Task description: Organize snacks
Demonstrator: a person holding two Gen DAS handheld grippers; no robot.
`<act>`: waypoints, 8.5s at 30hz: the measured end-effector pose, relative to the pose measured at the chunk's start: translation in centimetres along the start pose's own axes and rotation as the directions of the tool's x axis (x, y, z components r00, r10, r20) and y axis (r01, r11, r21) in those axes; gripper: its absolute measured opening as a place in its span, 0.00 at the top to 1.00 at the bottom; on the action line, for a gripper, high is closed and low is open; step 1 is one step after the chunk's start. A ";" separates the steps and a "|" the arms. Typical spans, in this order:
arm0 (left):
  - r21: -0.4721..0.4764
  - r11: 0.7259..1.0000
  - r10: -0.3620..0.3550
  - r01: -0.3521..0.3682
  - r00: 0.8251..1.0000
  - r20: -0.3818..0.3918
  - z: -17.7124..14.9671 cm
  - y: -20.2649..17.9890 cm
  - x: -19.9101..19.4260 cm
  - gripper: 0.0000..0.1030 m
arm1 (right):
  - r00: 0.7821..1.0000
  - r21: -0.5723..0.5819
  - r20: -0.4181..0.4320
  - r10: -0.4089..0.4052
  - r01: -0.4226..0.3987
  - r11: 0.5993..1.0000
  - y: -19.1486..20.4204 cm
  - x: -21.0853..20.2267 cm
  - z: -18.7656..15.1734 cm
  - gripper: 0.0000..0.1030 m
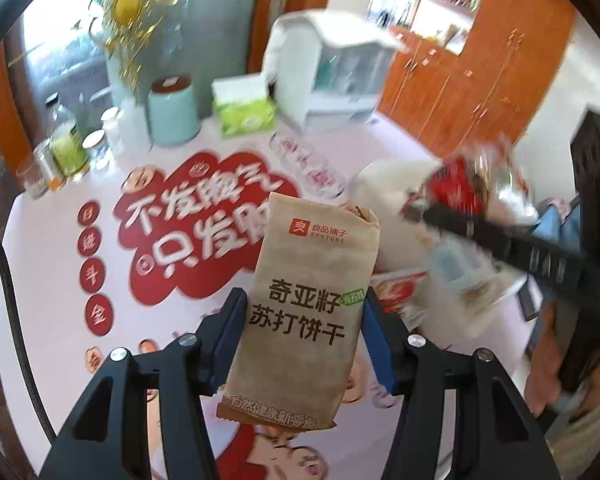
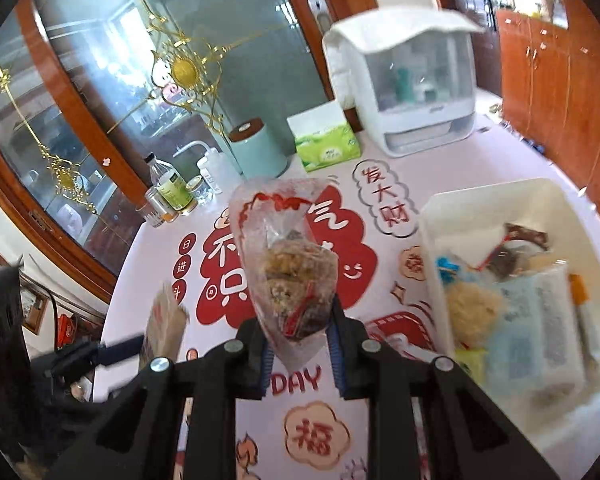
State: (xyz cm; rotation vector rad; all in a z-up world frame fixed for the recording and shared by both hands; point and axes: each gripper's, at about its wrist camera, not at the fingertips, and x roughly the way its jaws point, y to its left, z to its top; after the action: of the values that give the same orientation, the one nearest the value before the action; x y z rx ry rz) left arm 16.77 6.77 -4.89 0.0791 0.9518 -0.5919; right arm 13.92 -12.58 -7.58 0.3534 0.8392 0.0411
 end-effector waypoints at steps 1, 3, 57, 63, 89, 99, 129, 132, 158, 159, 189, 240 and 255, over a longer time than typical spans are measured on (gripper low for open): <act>-0.001 1.000 -0.013 0.013 1.000 0.013 0.1 -0.4 -0.3 0.47 | 1.000 0.000 0.006 -0.014 0.014 1.000 -0.2 -1.3 -0.5 0.78; -0.005 0.998 -0.057 0.058 0.997 0.043 0.6 -2.1 -1.0 0.47 | 0.998 0.000 0.014 -0.055 0.055 0.998 -0.6 -3.3 -1.5 0.78; -0.170 0.977 0.137 -0.128 0.990 0.039 4.6 -24.1 11.4 0.11 | 0.962 -0.064 -0.227 -0.155 0.144 0.987 -24.0 -5.2 -1.3 0.48; -0.189 0.970 0.170 -0.150 0.980 0.098 3.8 -23.8 8.5 0.11 | 0.969 -0.059 -0.205 -0.139 0.129 0.990 -23.4 -6.3 -1.6 0.48; 0.017 0.951 0.292 -0.309 0.915 0.277 4.3 -20.4 -9.2 0.10 | 0.996 -0.051 0.048 -0.081 0.083 0.995 -15.4 -14.3 0.4 0.41; 0.221 0.877 0.326 -0.427 0.866 0.380 8.2 -13.6 -16.1 0.01 | 0.989 -0.013 0.079 -0.123 0.125 0.992 -7.3 -14.0 -0.1 0.34; 0.764 0.612 0.071 0.206 0.947 -0.312 -0.5 -6.2 21.4 0.01 | 0.987 0.496 -0.035 -0.159 0.155 0.854 -5.7 4.6 -11.4 0.33; 0.765 0.598 0.064 0.237 0.938 -0.341 -1.1 -6.4 23.3 0.02 | 0.981 0.561 -0.063 -0.184 0.187 0.806 -6.8 6.2 -11.4 0.33; 0.452 0.873 -0.034 0.184 0.947 -0.320 0.8 -2.3 20.8 0.55 | 0.984 0.482 0.018 -0.177 0.146 0.864 -5.5 6.7 -10.5 0.64; 0.412 0.895 -0.041 0.171 0.951 -0.305 0.8 -1.8 19.5 0.55 | 0.984 0.458 0.034 -0.176 0.141 0.877 -4.9 6.1 -10.2 0.64; -0.100 0.992 -0.067 0.072 0.996 0.053 6.5 -20.1 3.3 0.54 | 0.941 0.116 0.326 -0.094 0.058 0.991 -15.8 -16.0 1.7 0.64; -0.343 0.860 0.406 -0.379 0.914 0.008 0.5 -21.8 3.0 0.04 | 1.000 -0.159 -0.007 -0.018 0.016 0.987 -19.4 -7.4 3.4 0.38; -0.304 0.829 0.505 -0.469 0.861 0.051 -5.4 -21.1 -6.1 0.00 | 0.999 -0.169 -0.035 -0.042 0.035 0.985 -13.0 -13.7 -3.3 0.30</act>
State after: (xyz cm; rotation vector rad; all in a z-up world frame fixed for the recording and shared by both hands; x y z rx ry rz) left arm -0.62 -6.52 0.75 0.0260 0.8361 0.0202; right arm 0.99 -26.24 -3.93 0.1775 0.8742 0.0829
